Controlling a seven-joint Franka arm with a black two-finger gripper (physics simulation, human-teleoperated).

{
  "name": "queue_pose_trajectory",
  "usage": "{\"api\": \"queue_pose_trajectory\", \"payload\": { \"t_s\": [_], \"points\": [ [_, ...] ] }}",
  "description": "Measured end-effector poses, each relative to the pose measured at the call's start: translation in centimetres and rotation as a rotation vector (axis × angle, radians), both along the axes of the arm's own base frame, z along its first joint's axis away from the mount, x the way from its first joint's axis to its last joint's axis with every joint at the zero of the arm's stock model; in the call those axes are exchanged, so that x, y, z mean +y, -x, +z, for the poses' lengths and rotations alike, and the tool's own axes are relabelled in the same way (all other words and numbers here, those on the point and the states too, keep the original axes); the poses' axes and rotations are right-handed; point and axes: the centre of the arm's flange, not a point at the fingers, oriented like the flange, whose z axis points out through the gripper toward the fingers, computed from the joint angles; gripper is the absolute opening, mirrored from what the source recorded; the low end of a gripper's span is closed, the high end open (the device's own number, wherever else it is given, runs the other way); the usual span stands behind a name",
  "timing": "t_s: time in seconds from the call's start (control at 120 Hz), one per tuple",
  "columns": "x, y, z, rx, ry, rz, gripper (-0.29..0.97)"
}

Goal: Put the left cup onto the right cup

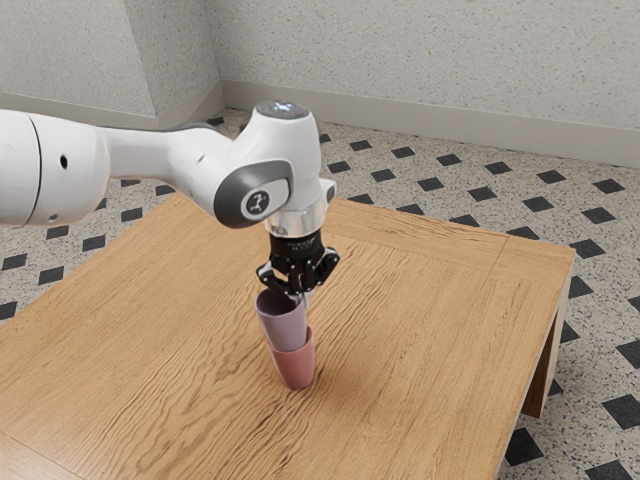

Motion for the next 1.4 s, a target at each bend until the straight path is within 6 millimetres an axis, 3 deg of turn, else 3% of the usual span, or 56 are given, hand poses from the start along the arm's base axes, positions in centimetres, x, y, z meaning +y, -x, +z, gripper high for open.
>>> {"api": "queue_pose_trajectory", "payload": {
  "t_s": [0.208,0.425,0.783,1.133,1.275,1.4],
  "points": [
    [0.0,0.0,0.2,-0.009,0.003,-0.002,0.36],
    [0.1,0.2,1.2,-0.023,0.006,-0.002,0.56],
    [0.1,0.8,3.6,-0.053,0.009,-0.007,0.66],
    [0.0,1.5,7.8,-0.088,0.003,-0.068,0.68],
    [1.9,0.8,9.1,-0.085,-0.009,-0.125,0.68],
    [5.4,0.0,9.5,-0.071,-0.023,-0.169,0.68]
  ]
}}
